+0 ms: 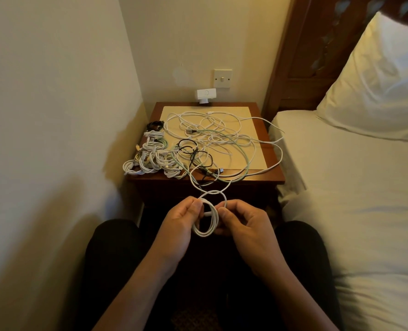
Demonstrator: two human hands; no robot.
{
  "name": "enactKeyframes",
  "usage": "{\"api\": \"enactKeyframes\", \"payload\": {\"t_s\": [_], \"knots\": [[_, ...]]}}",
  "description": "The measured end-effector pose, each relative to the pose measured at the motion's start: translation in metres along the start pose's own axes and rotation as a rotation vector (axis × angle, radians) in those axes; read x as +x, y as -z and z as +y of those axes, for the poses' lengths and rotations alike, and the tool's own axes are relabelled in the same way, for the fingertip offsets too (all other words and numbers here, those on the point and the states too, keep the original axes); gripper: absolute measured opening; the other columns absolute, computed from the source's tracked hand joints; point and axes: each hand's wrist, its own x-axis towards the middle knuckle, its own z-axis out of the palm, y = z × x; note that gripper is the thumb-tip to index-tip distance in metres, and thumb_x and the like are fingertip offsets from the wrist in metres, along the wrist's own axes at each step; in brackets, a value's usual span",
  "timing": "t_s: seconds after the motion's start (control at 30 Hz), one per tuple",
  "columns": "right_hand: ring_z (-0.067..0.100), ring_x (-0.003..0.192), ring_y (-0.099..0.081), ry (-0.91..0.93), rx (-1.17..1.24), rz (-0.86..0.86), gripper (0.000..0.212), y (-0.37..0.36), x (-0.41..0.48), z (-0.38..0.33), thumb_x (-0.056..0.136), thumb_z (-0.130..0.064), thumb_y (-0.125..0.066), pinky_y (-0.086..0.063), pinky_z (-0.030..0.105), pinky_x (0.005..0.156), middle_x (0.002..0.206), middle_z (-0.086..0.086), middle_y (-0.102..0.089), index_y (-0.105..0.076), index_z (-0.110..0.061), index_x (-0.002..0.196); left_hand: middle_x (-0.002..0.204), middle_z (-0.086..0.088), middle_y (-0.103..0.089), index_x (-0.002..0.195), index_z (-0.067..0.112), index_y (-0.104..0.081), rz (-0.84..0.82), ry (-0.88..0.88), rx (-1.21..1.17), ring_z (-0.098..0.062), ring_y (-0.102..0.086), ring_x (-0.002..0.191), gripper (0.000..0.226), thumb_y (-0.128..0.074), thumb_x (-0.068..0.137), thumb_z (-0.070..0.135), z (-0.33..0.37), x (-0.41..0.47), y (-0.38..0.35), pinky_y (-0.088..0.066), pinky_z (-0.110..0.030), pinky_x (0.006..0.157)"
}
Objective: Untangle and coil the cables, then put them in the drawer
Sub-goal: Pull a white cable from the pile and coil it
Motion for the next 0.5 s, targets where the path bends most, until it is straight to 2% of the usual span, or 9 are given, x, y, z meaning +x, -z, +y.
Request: {"api": "enactKeyframes", "payload": {"t_s": [0.1,0.17,0.27,0.37,0.43,0.5], "knots": [[0.017,0.092,-0.075,-0.118,0.153,-0.052,0.019,0.007,0.003,0.006,0.104,-0.017,-0.057,-0.06,0.032,0.082,0.099,0.003,-0.078,-0.076,-0.015,0.107,0.09,-0.001,-0.069,0.099,0.015,-0.072,-0.023,-0.021,0.021,-0.014,-0.062,0.082,0.035,-0.044,0.105,0.035,-0.001,0.0,0.0,-0.047,-0.027,0.078],[0.016,0.086,-0.069,-0.204,0.283,-0.096,0.022,0.012,0.004,0.01,0.103,-0.02,-0.057,-0.055,0.029,0.078,0.097,0.004,-0.077,-0.078,-0.015,0.106,0.098,-0.007,-0.071,0.102,0.02,-0.075,-0.063,0.009,-0.052,-0.019,-0.063,0.088,0.032,-0.048,0.102,0.037,-0.002,-0.001,0.001,-0.048,-0.031,0.081],[0.014,0.082,-0.062,-0.288,0.405,-0.161,0.028,0.013,0.004,0.016,0.105,-0.021,-0.053,-0.05,0.028,0.077,0.095,0.005,-0.074,-0.08,-0.016,0.109,0.1,-0.004,-0.075,0.103,0.02,-0.077,-0.063,0.03,-0.128,-0.017,-0.068,0.096,0.029,-0.051,0.102,0.032,-0.004,0.0,-0.002,-0.053,-0.029,0.086],[0.013,0.08,-0.059,-0.347,0.49,-0.185,0.035,0.009,0.004,0.018,0.106,-0.029,-0.048,-0.046,0.031,0.078,0.095,0.006,-0.071,-0.08,-0.016,0.109,0.096,-0.003,-0.076,0.101,0.019,-0.078,0.001,-0.019,-0.051,-0.015,-0.068,0.088,0.027,-0.052,0.105,0.025,-0.008,0.001,-0.004,-0.052,-0.028,0.08],[0.01,0.076,-0.057,-0.332,0.467,-0.217,0.03,0.007,0.003,0.015,0.103,-0.034,-0.056,-0.045,0.03,0.076,0.092,0.002,-0.069,-0.079,-0.018,0.111,0.092,0.001,-0.076,0.1,0.023,-0.079,0.039,-0.087,0.036,-0.007,-0.064,0.077,0.024,-0.055,0.104,0.025,-0.008,0.0,-0.002,-0.049,-0.02,0.07],[0.007,0.079,-0.063,-0.244,0.248,-0.225,0.021,0.003,0.003,0.013,0.098,-0.029,-0.066,-0.047,0.028,0.076,0.094,-0.003,-0.073,-0.076,-0.024,0.117,0.092,0.009,-0.076,0.101,0.028,-0.079,0.064,-0.155,0.143,0.002,-0.066,0.079,0.02,-0.059,0.102,0.027,-0.008,-0.001,0.001,-0.047,-0.012,0.068]]}}
